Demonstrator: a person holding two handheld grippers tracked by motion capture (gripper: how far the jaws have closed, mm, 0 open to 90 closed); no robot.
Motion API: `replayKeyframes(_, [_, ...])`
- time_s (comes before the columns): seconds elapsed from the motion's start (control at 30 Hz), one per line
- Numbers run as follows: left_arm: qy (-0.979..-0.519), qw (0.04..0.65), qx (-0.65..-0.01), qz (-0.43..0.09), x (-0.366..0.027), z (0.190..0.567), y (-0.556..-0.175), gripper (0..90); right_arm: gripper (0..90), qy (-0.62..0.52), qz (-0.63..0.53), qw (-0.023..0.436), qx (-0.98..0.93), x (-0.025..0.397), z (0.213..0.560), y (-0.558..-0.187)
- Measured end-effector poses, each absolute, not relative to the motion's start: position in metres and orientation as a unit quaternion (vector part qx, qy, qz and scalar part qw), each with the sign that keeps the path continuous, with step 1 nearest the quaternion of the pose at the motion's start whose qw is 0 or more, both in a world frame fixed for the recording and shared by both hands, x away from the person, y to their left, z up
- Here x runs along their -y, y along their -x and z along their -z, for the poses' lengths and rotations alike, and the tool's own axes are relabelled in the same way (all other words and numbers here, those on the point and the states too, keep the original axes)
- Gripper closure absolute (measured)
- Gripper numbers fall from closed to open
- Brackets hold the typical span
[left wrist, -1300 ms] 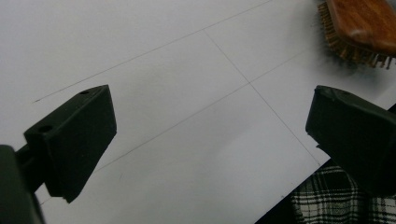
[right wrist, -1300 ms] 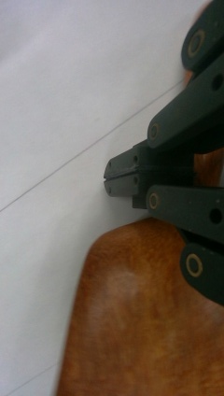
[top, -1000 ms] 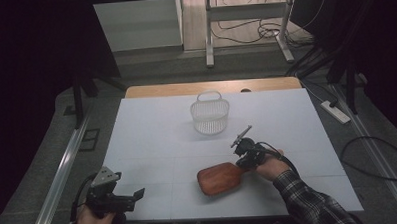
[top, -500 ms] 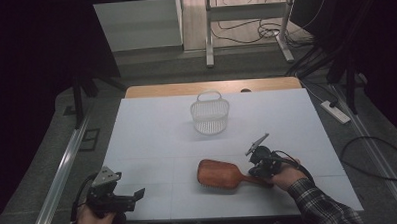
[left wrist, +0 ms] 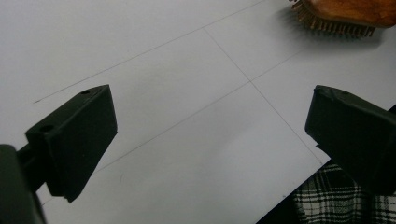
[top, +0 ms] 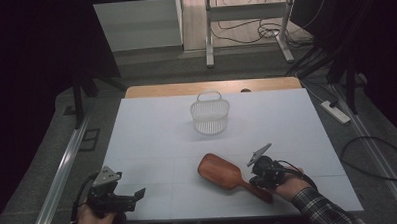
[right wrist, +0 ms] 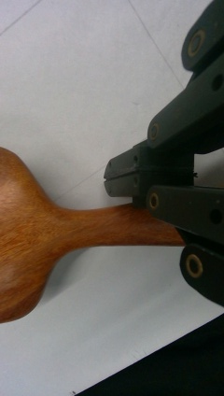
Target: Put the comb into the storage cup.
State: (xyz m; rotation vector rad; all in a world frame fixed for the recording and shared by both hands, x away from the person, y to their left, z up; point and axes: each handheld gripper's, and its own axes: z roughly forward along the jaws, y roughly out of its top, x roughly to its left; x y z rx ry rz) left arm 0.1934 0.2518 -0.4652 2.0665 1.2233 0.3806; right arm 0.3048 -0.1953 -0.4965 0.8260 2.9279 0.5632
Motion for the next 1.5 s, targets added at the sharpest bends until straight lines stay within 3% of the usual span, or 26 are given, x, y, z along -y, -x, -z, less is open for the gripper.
replayKeyframes(0.13, [-0.796,0.348,-0.472,-0.147,-0.252,0.465,-0.193,3.2,89.1,-0.269,-0.193,0.033,-0.943,0.197,0.491,-0.304])
replayKeyframes(0.3, [-0.797,0.348,-0.472,-0.147,-0.252,0.465,-0.193,3.2,78.7,-0.278,-0.219,0.051,-0.934,0.202,0.477,-0.301])
replayKeyframes(0.77, [-0.798,0.346,-0.471,-0.147,-0.251,0.465,-0.193,3.3,31.2,-0.295,-0.241,0.09,-0.92,0.203,0.458,-0.288])
replayKeyframes(1.13, [-0.799,0.346,-0.47,-0.148,-0.251,0.465,-0.193,3.3,0.0,-0.282,-0.256,0.091,-0.92,0.194,0.458,-0.286])
replayKeyframes(1.5, [-0.8,0.345,-0.469,-0.147,-0.251,0.465,-0.193,3.3,0.0,-0.281,-0.248,0.087,-0.923,0.186,0.468,-0.288])
